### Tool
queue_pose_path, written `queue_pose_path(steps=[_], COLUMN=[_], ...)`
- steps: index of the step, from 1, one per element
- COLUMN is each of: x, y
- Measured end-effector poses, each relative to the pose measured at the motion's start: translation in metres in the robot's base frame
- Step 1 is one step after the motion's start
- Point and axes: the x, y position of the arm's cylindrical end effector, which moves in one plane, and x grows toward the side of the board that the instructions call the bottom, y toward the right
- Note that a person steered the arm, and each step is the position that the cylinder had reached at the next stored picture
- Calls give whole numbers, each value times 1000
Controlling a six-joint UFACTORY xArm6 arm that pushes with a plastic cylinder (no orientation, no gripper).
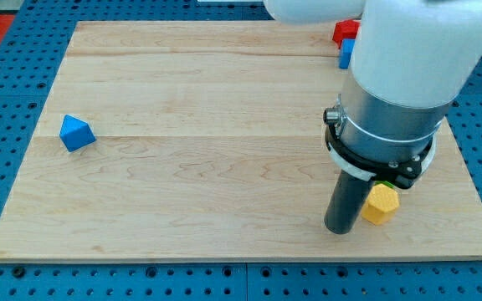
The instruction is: Nudge the yellow hexagon to the bottom right
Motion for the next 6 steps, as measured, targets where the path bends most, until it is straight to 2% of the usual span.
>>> queue_pose_path(steps=[3, 4, 6], x=[-40, -36, -18], y=[43, 56, 37])
